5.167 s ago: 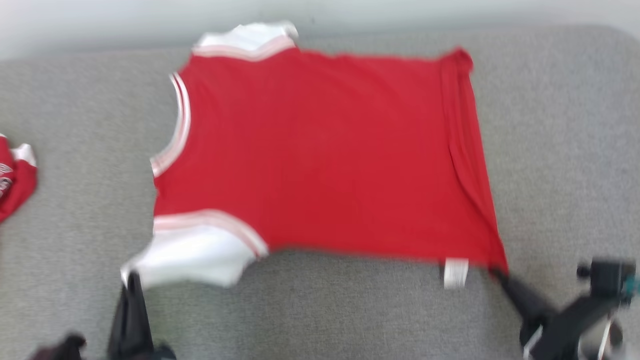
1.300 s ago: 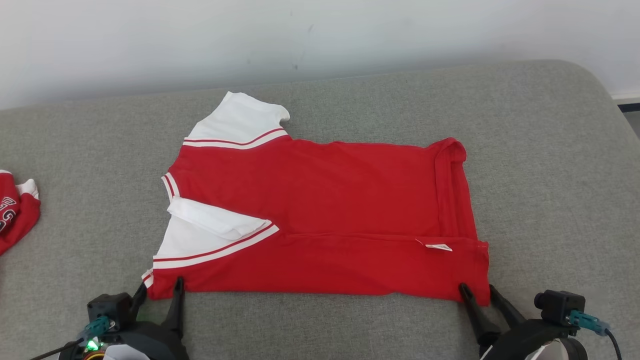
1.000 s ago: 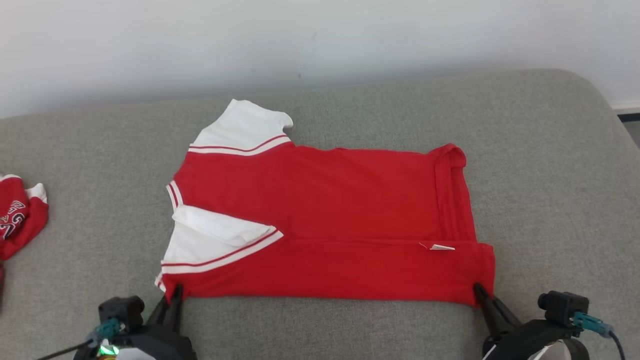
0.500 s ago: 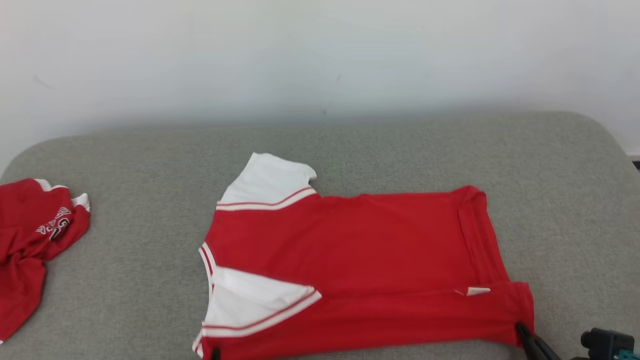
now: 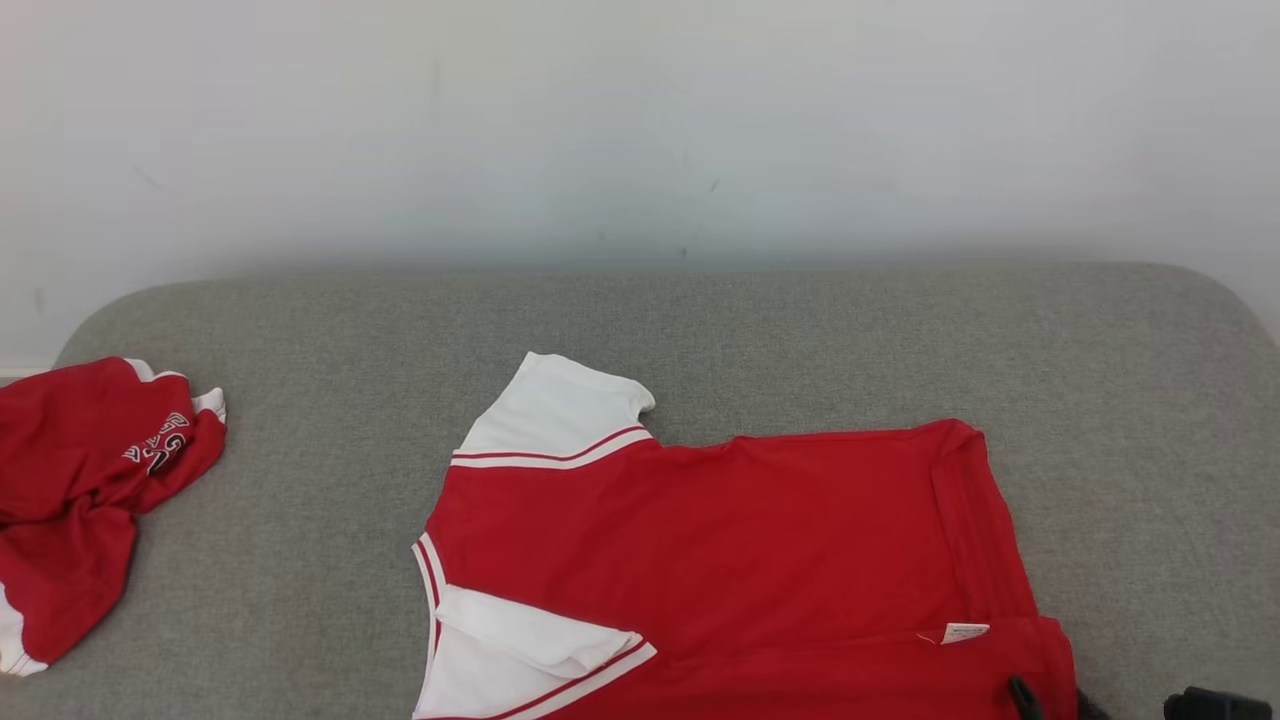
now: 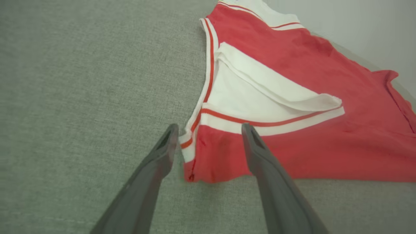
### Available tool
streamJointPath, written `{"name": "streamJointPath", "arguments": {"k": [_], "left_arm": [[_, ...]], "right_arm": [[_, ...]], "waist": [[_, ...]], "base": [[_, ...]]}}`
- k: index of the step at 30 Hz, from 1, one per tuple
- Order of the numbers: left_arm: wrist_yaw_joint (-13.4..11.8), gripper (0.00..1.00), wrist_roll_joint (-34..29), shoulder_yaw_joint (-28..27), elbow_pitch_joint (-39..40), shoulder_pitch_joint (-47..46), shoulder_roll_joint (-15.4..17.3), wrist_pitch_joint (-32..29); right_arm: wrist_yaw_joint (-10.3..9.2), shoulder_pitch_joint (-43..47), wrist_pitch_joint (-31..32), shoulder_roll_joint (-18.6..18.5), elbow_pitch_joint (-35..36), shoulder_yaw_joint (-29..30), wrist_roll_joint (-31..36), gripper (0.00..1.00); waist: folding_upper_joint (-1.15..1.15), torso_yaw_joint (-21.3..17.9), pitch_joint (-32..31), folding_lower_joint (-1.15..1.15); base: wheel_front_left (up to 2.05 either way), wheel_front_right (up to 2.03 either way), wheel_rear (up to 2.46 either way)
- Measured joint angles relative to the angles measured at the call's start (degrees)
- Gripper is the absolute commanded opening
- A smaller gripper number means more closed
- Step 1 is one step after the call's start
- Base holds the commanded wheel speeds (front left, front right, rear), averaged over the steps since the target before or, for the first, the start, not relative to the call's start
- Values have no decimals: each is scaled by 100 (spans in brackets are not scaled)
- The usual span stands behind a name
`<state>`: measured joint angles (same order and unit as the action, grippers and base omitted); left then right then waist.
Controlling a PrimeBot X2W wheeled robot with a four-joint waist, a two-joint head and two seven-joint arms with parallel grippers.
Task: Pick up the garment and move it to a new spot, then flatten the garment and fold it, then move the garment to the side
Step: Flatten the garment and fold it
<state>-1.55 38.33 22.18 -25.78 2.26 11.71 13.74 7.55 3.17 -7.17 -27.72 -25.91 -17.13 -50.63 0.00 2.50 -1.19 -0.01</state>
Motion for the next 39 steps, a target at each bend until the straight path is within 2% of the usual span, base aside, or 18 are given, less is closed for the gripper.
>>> {"name": "streamJointPath", "arguments": {"k": [5,9,13,19,22,26,33,39], "left_arm": [[-213,100,-164,-465,580,29,46,115],[-409,100,-901,-1080,1356,40,102,130],[-525,100,-1624,-1575,1903,152,97,131],[-601,100,-2375,-1882,2249,310,78,131],[-539,100,-2561,-1896,2260,419,53,131],[-242,100,-2593,-1807,2092,550,51,131],[57,100,-2673,-1633,1816,603,55,131],[153,100,-2506,-1813,1607,392,40,130]], "right_arm": [[0,63,-550,-36,519,267,280,100],[0,35,-749,63,922,576,838,100],[0,49,-780,449,1438,1132,1640,100],[0,314,-794,1190,2219,1744,2693,100],[0,442,-795,1428,2357,1922,2945,100],[0,612,-795,1685,2403,1965,3218,100],[0,770,-795,1894,2363,2000,3515,100],[0,330,-797,1625,1971,1631,3462,100]], "waist": [[0,-23,-31,1],[0,-59,-40,1],[0,-97,-66,1],[0,-114,-111,1],[0,-101,-152,1],[0,-73,-198,1],[0,-22,-219,1],[0,-154,-129,1]], "base": [[0,0,0],[0,0,0],[0,0,0],[0,0,0],[0,0,0],[0,0,0],[0,0,0],[0,0,0]]}}
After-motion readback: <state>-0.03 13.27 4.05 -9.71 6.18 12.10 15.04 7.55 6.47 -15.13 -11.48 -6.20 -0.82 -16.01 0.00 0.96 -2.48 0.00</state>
